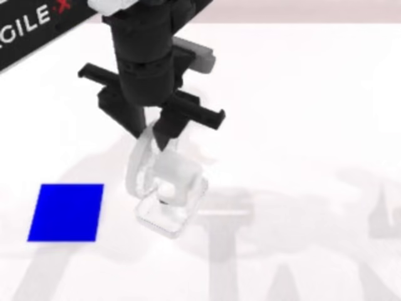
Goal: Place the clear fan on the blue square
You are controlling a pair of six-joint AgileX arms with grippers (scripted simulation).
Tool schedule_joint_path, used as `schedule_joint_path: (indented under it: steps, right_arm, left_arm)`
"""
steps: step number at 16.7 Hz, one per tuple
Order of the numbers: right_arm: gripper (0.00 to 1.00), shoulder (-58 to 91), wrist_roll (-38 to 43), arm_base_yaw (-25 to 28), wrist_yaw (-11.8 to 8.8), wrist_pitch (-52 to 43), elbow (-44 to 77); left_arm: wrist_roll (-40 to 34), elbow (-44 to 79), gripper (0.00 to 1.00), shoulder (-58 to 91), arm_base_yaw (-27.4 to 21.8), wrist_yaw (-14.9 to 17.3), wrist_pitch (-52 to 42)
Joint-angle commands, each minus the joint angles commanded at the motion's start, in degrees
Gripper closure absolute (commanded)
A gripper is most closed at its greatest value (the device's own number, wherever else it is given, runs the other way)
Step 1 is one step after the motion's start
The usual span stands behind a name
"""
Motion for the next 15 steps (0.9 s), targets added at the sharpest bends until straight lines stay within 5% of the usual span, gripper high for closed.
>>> schedule_joint_path:
  steps: [4,15]
  right_arm:
    - [0.00,0.0,0.0,0.0,0.0,0.0,0.0]
    - [0.00,0.0,0.0,0.0,0.0,0.0,0.0]
  left_arm:
    - [-17.9,-3.9,1.00,-2.6,3.9,-0.2,0.3]
    - [-81.8,-20.7,1.00,-16.4,18.2,-0.6,5.1]
